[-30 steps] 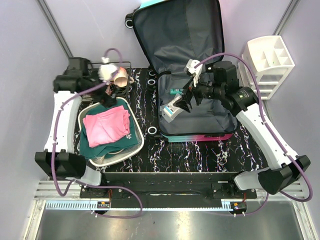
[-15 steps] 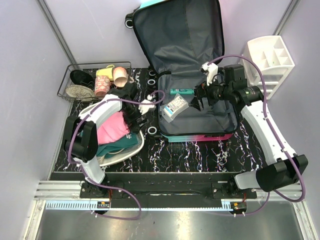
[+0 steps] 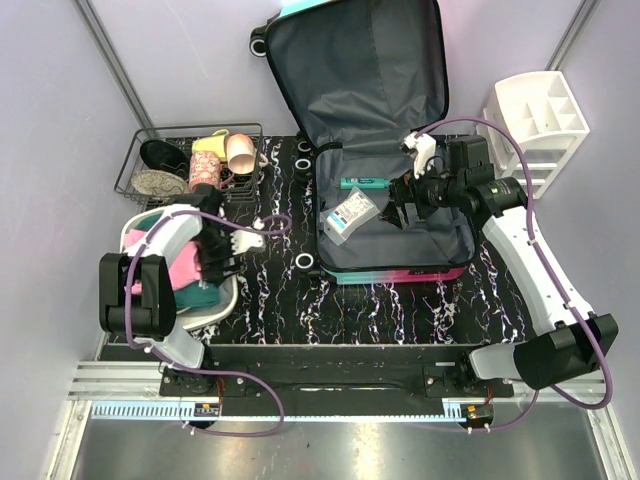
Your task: Open, take out, and arrange the luggage
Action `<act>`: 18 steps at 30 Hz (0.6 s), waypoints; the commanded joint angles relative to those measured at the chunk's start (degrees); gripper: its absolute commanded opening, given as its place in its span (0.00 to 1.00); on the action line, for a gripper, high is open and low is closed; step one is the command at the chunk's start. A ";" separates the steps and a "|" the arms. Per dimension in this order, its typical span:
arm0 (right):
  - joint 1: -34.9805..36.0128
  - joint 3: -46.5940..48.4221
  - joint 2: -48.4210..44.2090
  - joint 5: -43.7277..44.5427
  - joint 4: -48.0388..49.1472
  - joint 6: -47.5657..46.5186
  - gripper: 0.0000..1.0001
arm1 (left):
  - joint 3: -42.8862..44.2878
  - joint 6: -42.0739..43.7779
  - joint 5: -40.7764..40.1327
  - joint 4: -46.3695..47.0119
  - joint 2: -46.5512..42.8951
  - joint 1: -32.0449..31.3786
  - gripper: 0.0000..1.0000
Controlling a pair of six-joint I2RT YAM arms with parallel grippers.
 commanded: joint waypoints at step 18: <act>-6.75 8.51 5.40 0.23 -4.40 -3.11 1.00 | 33.43 2.40 16.13 -16.02 -7.04 8.30 0.99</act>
